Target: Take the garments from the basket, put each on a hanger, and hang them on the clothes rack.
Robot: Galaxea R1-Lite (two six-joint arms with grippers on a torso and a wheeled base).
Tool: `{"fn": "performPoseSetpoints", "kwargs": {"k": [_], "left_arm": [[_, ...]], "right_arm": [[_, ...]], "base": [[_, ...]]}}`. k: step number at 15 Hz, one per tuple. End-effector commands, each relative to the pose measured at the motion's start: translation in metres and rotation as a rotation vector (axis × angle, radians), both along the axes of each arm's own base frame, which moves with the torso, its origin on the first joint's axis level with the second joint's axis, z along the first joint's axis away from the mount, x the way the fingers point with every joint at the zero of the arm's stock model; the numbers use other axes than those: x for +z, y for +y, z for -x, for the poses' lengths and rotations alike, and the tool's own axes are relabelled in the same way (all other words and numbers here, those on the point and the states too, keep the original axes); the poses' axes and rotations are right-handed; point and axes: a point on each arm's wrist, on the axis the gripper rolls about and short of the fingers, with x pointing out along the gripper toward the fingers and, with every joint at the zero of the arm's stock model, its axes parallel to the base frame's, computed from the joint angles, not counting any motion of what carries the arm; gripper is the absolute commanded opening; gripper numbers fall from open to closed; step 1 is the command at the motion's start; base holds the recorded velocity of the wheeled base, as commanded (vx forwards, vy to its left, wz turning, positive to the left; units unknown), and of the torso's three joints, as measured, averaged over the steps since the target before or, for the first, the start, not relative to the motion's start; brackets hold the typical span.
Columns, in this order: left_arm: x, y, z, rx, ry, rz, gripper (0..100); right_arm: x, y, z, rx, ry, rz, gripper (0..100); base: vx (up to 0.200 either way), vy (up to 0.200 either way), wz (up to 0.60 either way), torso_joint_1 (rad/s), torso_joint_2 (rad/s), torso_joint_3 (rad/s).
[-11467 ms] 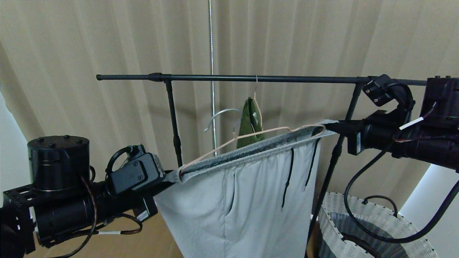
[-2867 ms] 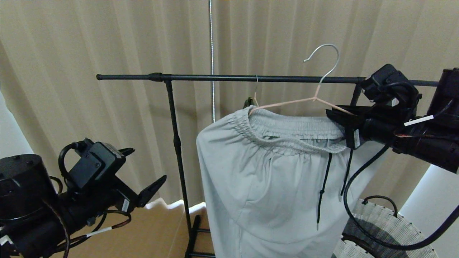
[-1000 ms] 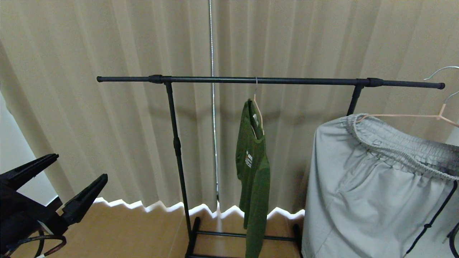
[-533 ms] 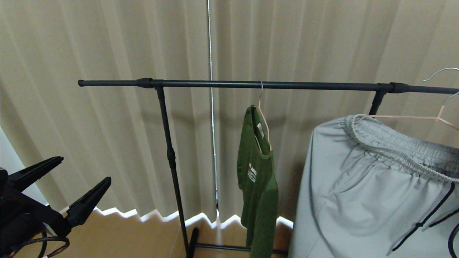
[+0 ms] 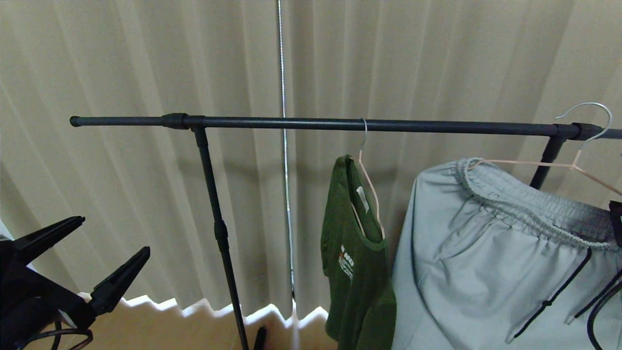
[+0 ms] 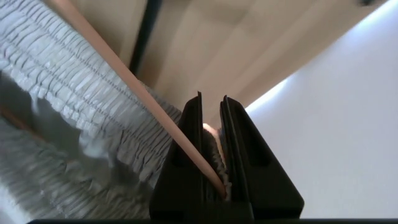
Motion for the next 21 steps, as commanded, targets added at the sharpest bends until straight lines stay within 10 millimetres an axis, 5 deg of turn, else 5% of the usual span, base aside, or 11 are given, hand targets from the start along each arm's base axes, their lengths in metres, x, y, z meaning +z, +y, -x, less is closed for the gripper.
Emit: {"fn": "performPoseSetpoints", "kwargs": {"k": [1,13,21], "left_arm": [[0.000,-0.002,0.006,-0.019,-0.013,-0.001,100],[-0.010,-0.007,0.011,-0.068,0.015,-0.047,100],[-0.010,-0.007,0.010,-0.070,0.016,-0.047,100]], "right_arm": [[-0.008,-0.001,-0.011,0.001,0.044,-0.003,0],[-0.012,-0.009,-0.090,-0.094,0.112,0.039,0],[-0.019,0.021,-0.103,-0.063,0.136,0.092,0]], "base": [[0.000,0.000,0.00,0.000,0.00,0.000],[0.000,0.000,0.00,0.000,0.00,0.000],[0.000,0.000,0.00,0.000,0.00,0.000]]}}
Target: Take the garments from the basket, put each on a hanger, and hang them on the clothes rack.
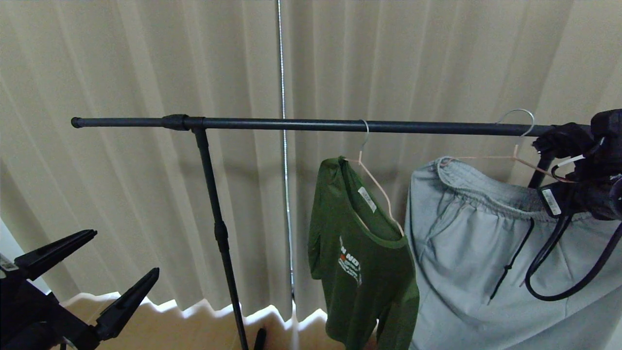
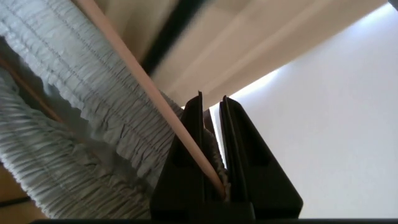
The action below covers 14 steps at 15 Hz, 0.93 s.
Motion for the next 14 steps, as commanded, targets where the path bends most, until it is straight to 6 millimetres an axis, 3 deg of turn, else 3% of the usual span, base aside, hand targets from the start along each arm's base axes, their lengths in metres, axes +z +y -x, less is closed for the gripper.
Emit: {"fn": "performPoseSetpoints", "kwargs": {"k": [1,14], "left_arm": [[-0.001,0.000,0.000,0.000,0.003,-0.001,100],[-0.001,0.000,0.000,0.001,0.006,-0.001,100]], "right_arm": [[-0.005,0.008,-0.004,0.027,0.019,0.002,0],[-0.019,0.042,-0.013,0.143,-0.003,-0.012,0]], "base": [[0.000,0.000,0.00,0.000,0.00,0.000],[0.000,0.000,0.00,0.000,0.00,0.000]]}}
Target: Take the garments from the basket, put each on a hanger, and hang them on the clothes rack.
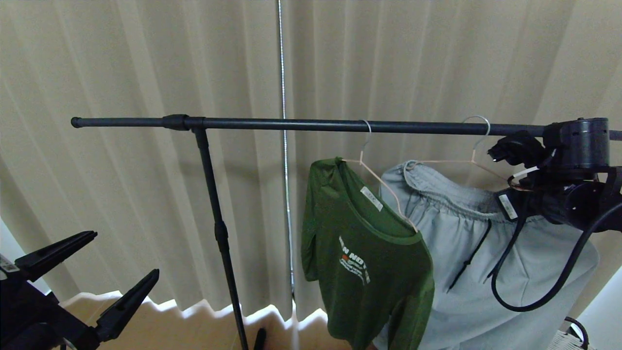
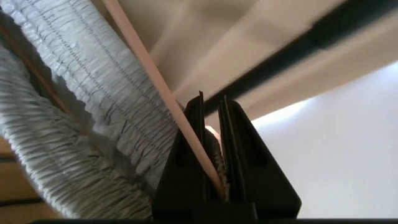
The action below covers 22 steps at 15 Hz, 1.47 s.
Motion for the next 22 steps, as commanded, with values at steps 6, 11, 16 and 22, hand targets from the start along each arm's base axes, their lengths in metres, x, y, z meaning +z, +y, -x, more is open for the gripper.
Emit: {"fn": "performPoseSetpoints", "kwargs": {"k": [6,11,16,22], "left_arm": [[-0.001,0.000,0.000,0.000,0.005,-0.001,100],[0.000,0.000,0.001,0.004,-0.001,0.000,100],[0.003,0.003,0.005,0.027,-0.032,0.006,100],[0.012,0.012,0.028,0.092,-0.128,0.029,100]], "right_arm": [[-0.004,0.003,0.003,0.033,0.015,-0.013,0],[-0.006,0.003,0.006,0.044,-0.014,-0.045,100],[-0.021,0.002,0.030,0.165,-0.118,-0.119,100],[-0.042,0.004,0.046,0.366,-0.281,-0.212,100]], "base": [[0.000,0.000,0.00,0.000,0.00,0.000],[0.000,0.000,0.00,0.000,0.00,0.000],[0.000,0.000,0.00,0.000,0.00,0.000],[0.000,0.000,0.00,0.000,0.00,0.000]]}}
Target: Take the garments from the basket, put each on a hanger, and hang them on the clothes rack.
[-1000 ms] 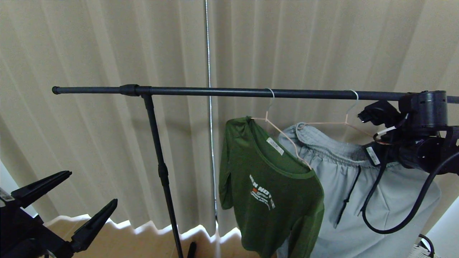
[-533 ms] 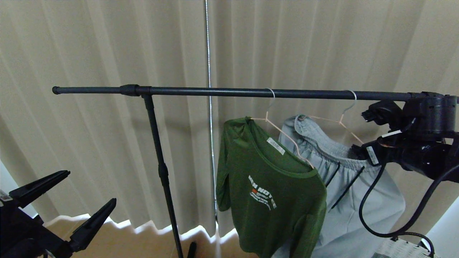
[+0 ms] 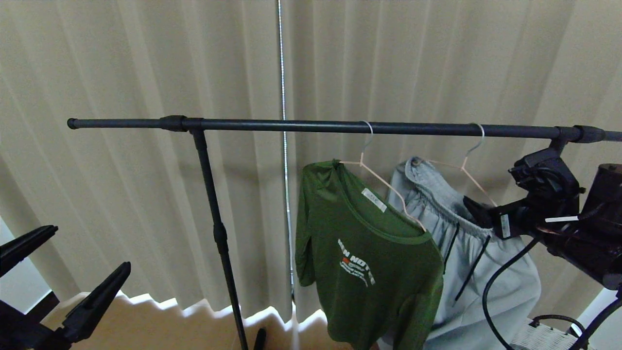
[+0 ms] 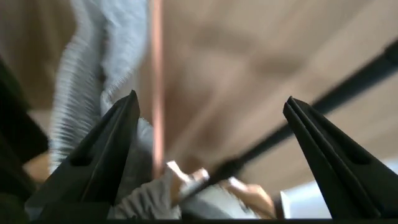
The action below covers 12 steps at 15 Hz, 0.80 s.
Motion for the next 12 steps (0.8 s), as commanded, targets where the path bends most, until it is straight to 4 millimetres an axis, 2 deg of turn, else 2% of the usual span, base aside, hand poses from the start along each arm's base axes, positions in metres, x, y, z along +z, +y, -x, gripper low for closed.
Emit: {"fn": "performPoseSetpoints", "kwargs": {"k": [1,4,6,7,9,12], "left_arm": [[0.001,0.006,0.016,0.062,-0.029,0.006,100],[-0.004,0.012,0.036,0.142,-0.033,0.002,100],[-0.010,0.012,0.042,0.158,0.005,0.004,100],[-0.005,0.013,0.043,0.171,-0.007,0.006,100],[0.000,0.013,0.047,0.191,-0.018,0.004,100],[0.007,0.014,0.049,0.204,-0.037,0.004,100]], "right_arm": [[-0.008,0.000,0.005,0.032,-0.006,-0.009,100],[-0.003,0.000,0.011,0.082,-0.090,-0.061,100],[0.001,-0.002,0.020,0.088,-0.158,-0.114,100],[0.002,-0.003,0.027,0.090,-0.181,-0.118,100],[0.003,-0.008,0.047,0.088,-0.237,-0.132,100],[0.017,-0.013,0.087,0.126,-0.363,-0.146,100]], "base": [[0.000,0.000,0.00,0.000,0.00,0.000],[0.000,0.000,0.00,0.000,0.00,0.000],[0.000,0.000,0.00,0.000,0.00,0.000],[0.000,0.000,0.00,0.000,0.00,0.000],[0.000,0.000,0.00,0.000,0.00,0.000],[0.000,0.000,0.00,0.000,0.00,0.000]]}}
